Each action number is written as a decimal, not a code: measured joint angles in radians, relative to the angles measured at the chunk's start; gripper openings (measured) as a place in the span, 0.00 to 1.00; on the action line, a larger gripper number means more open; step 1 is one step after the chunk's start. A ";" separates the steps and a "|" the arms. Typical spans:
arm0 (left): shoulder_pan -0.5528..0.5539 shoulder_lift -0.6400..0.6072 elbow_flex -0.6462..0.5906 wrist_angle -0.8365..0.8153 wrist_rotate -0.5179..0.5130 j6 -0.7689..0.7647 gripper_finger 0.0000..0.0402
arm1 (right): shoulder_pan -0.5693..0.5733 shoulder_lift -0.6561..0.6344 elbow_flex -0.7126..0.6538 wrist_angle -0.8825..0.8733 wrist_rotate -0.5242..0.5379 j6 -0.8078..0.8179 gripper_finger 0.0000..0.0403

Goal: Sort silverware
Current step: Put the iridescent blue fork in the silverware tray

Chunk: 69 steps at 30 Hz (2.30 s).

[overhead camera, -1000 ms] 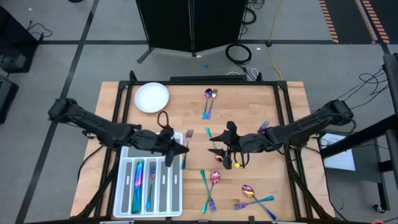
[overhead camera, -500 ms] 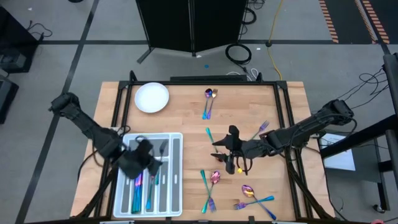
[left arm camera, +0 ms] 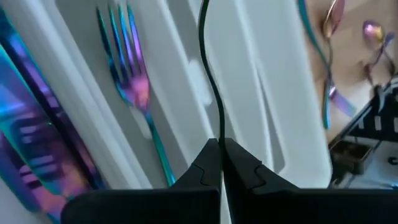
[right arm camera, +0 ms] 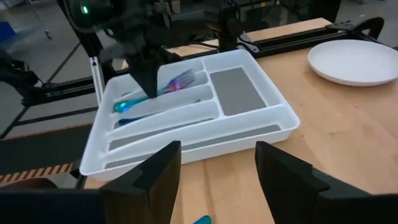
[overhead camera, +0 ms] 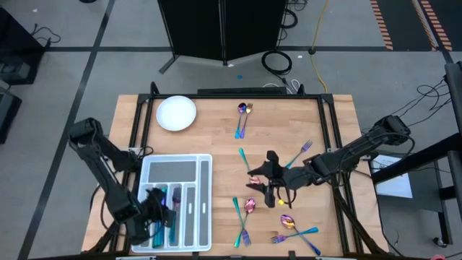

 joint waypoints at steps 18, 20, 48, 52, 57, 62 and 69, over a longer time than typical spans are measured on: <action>0.054 0.116 0.000 0.111 0.075 -0.009 0.00 | 0.006 0.000 -0.001 0.025 0.000 -0.012 0.49; 0.061 0.116 0.000 0.095 0.100 -0.012 0.00 | 0.005 0.000 -0.001 0.025 0.000 -0.012 0.49; 0.074 0.005 0.000 0.035 0.140 0.084 0.21 | 0.005 0.000 -0.001 0.025 0.000 -0.020 0.49; 0.075 -0.072 0.000 0.041 0.042 0.156 0.21 | 0.005 0.000 -0.001 0.024 0.000 -0.020 0.49; 0.105 -0.112 0.000 0.229 -0.015 0.491 0.21 | 0.006 0.000 -0.001 0.015 -0.048 0.007 0.49; 0.183 -0.082 0.000 0.610 -0.015 1.015 0.21 | 0.017 0.001 -0.001 0.007 -0.249 0.108 0.49; 0.299 0.008 0.000 0.849 0.076 1.511 0.21 | 0.120 0.001 -0.001 -0.059 -0.422 0.415 0.49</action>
